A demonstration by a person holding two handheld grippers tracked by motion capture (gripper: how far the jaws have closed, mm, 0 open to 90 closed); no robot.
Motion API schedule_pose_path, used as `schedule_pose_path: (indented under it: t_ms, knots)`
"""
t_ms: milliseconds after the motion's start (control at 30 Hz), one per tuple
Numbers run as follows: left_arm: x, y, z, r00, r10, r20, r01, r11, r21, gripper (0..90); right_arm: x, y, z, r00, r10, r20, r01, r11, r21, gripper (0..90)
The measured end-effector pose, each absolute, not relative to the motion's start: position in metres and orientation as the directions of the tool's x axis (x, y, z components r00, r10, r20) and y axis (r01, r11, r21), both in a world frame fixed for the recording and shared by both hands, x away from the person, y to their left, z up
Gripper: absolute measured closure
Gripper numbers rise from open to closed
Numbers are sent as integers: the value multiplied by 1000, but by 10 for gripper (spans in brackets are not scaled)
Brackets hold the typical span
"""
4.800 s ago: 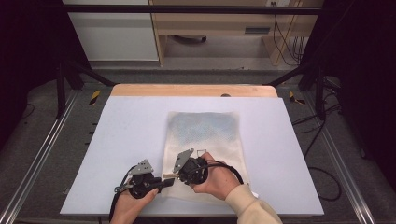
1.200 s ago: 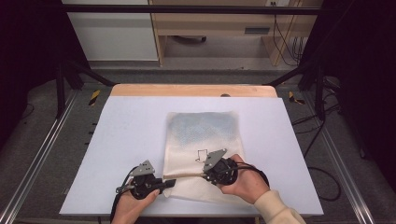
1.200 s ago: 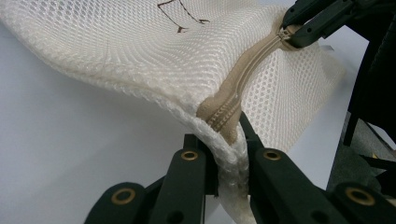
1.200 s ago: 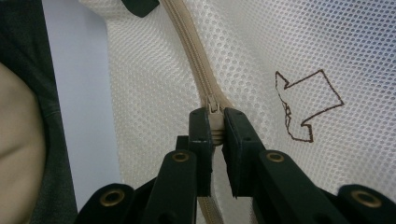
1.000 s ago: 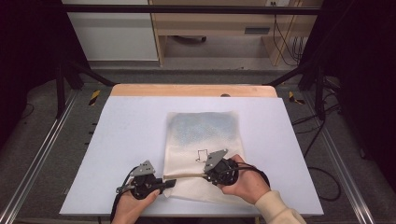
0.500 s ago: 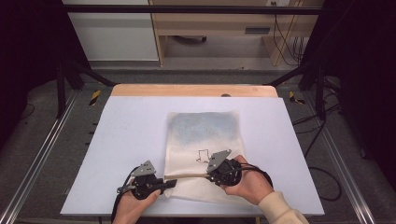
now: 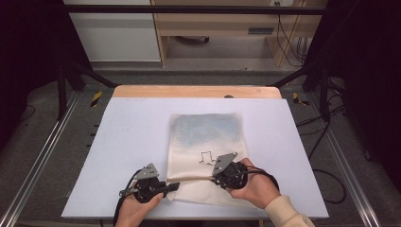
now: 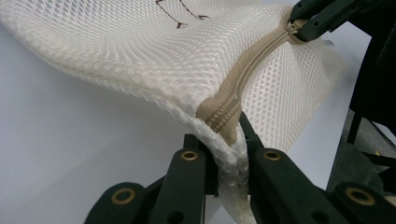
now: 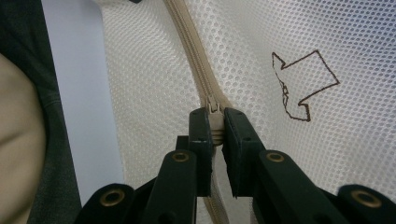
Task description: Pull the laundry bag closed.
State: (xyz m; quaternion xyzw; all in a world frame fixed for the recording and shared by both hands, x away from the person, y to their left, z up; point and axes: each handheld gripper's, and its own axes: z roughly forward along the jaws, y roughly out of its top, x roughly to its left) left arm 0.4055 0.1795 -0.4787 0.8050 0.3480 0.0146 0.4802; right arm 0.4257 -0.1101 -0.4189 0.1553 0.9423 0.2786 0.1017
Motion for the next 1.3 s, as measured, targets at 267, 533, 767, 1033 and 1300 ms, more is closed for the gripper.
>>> schedule_pose_path:
  t_ms: [267, 533, 767, 1033, 1300]
  knots:
    - [406, 180, -479, 756, 576, -311, 547, -297, 782, 849, 427, -109, -420, -931, 349, -104, 238, 799, 553, 822]
    - [405, 179, -479, 757, 575, -310, 545, -294, 785, 849, 427, -110, -419, -929, 354, -104, 241, 796, 555, 822]
    - [405, 179, -478, 758, 573, -312, 544, -292, 787, 849, 428, -113, -420, -929, 356, -103, 242, 793, 559, 822]
    - [405, 179, -478, 757, 574, -310, 545, -293, 786, 849, 427, -117, -419, -924, 365, -111, 247, 793, 557, 822]
    - [405, 179, -479, 756, 577, -310, 546, -294, 784, 849, 427, -126, -421, -917, 385, -105, 265, 783, 563, 822]
